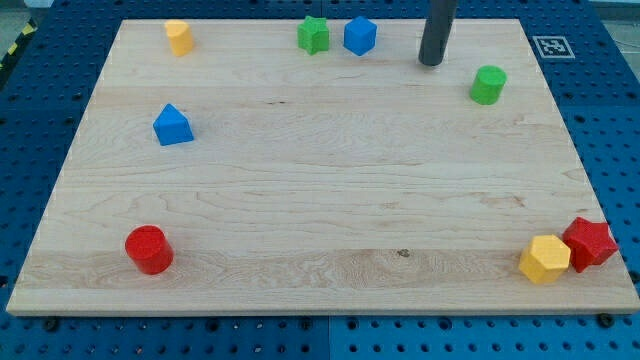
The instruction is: Keep green circle on bottom right to blue cube
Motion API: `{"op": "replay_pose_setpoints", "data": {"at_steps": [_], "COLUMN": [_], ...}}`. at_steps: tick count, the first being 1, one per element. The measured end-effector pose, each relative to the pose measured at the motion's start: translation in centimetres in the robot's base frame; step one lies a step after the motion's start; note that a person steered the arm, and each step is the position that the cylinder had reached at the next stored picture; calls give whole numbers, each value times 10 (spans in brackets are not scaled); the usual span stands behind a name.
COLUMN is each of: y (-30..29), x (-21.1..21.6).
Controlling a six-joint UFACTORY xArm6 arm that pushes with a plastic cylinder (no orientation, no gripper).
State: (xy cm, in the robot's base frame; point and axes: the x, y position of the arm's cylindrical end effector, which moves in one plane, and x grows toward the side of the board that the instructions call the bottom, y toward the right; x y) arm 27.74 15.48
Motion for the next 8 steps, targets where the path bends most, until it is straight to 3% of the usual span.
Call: {"op": "replay_pose_setpoints", "data": {"at_steps": [5,7,8], "y": [135,135,111], "x": [8,78,79]}}
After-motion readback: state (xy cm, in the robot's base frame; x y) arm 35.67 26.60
